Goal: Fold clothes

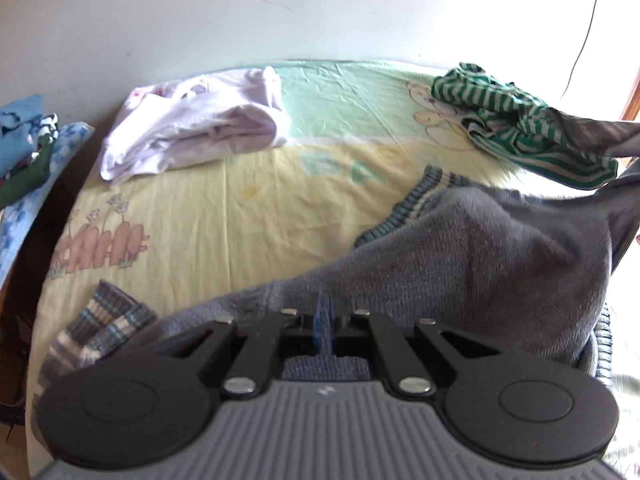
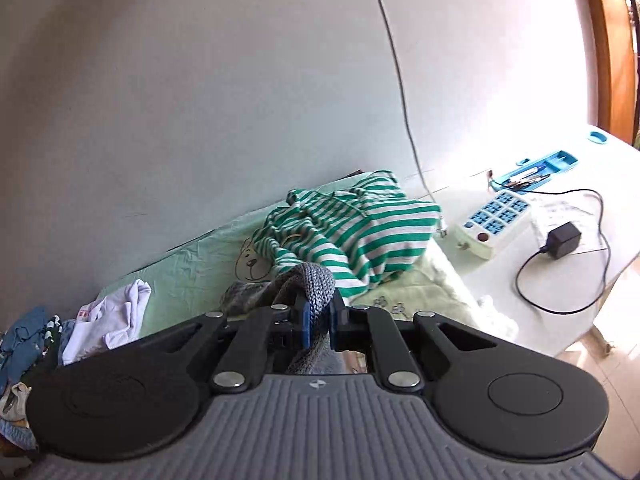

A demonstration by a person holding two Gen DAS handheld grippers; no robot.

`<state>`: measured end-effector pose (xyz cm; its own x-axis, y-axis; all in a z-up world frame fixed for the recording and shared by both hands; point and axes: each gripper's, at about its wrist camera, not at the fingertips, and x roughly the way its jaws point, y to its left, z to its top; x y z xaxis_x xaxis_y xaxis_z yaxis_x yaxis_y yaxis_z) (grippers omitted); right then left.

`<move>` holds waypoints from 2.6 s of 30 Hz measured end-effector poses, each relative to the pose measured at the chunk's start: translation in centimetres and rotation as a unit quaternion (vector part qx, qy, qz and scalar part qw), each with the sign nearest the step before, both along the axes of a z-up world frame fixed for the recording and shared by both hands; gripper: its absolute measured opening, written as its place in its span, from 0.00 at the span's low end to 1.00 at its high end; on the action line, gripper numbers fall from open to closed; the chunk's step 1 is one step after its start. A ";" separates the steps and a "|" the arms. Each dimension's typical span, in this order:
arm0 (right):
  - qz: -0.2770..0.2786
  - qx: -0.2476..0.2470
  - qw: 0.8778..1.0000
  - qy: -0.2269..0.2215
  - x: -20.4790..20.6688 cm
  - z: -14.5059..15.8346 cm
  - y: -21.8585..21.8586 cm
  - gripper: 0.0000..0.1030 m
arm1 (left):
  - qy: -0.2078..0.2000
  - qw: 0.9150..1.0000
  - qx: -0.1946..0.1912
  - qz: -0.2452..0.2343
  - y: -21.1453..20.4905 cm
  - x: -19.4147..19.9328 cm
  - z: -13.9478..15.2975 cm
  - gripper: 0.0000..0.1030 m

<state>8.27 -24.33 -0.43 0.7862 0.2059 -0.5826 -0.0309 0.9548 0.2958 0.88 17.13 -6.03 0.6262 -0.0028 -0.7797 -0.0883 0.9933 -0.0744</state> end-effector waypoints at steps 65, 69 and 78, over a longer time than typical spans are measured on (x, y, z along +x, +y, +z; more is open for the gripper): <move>0.237 -0.089 0.967 0.006 17.3 -10.8 19.8 0.16 | -0.014 0.996 0.082 -0.016 -2.5 21.9 0.3 0.26; 0.251 -0.069 0.965 -0.019 14.0 -7.4 17.1 0.35 | -0.028 0.997 0.072 -0.029 -1.2 16.0 3.0 0.27; 0.319 -0.119 0.937 0.078 -0.9 -6.1 6.8 0.42 | 0.021 0.997 0.007 -0.070 -2.9 -1.3 3.4 0.50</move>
